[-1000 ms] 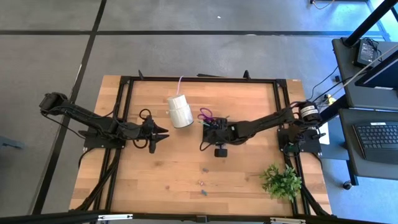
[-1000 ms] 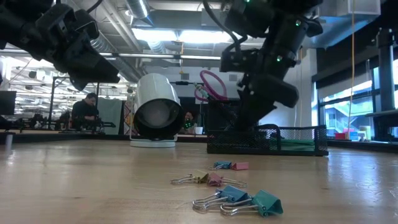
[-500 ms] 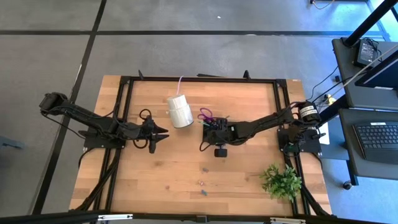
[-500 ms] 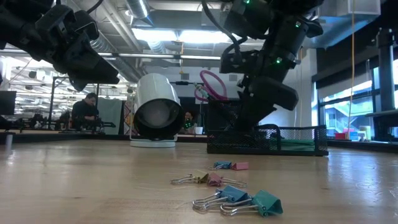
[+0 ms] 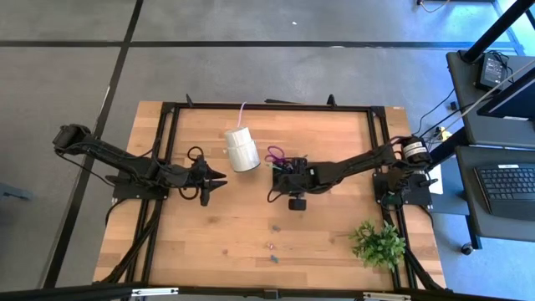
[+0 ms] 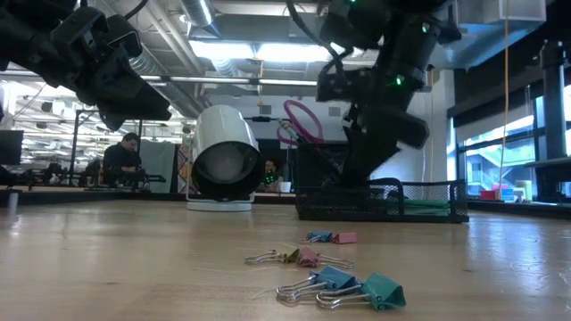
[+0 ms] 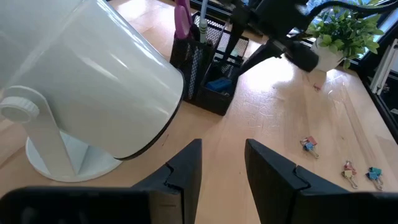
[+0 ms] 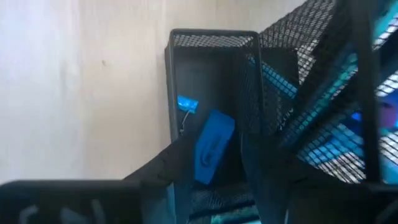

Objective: Pick and place office supplies into organizer
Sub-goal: Put the pink binder clip into the black desk organizer

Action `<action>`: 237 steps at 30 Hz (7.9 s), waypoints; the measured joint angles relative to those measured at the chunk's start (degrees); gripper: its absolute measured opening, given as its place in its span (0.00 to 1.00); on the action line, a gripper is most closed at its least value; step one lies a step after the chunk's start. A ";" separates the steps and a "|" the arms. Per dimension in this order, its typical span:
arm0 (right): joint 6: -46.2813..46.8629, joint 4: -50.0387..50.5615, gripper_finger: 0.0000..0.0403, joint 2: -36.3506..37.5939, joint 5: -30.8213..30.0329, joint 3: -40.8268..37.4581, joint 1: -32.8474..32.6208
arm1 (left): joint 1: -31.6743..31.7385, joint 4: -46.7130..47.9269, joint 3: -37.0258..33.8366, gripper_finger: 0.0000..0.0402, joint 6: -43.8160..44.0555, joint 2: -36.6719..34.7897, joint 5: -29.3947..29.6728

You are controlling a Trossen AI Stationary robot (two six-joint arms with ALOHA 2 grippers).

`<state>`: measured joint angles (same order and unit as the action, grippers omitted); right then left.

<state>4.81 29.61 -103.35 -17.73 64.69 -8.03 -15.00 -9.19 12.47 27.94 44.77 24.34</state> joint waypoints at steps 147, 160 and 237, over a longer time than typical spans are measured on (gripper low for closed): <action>48.88 10.26 0.16 0.97 15.68 -8.34 -34.23 | 0.00 3.46 -0.02 0.29 1.32 0.09 0.00; 42.51 14.80 0.16 0.51 16.37 -2.12 -29.90 | 0.00 3.45 -0.02 0.29 1.43 0.09 0.09; 8.38 8.30 0.18 0.90 -0.67 3.34 0.00 | 0.00 3.45 -0.02 0.29 2.38 0.09 0.24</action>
<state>13.19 37.91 -102.45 -18.39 68.03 -8.03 -15.00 -5.74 12.45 30.33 44.86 24.58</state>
